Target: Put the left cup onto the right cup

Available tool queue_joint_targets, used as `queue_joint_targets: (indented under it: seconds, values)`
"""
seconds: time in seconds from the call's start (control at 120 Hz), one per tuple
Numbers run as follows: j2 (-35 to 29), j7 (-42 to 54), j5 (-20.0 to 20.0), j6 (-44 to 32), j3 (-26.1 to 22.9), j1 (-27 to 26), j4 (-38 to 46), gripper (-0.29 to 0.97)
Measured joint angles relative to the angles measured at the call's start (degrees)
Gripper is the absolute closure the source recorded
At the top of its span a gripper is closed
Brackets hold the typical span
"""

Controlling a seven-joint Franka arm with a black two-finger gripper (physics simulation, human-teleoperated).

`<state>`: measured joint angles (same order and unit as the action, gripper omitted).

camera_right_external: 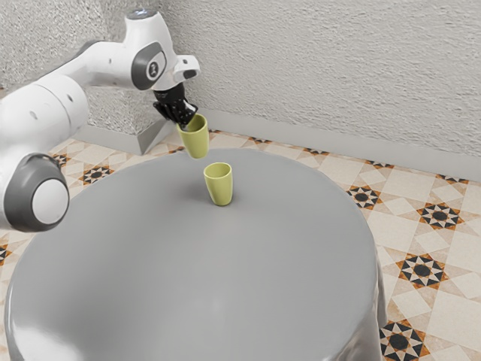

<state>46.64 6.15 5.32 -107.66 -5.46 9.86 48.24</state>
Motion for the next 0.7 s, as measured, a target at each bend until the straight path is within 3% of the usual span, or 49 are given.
queue_joint_targets:
  seconds: [0.7]
  values:
    - [0.3,-1.6,-0.1,-0.5,-0.9,-1.7,0.3,0.79]
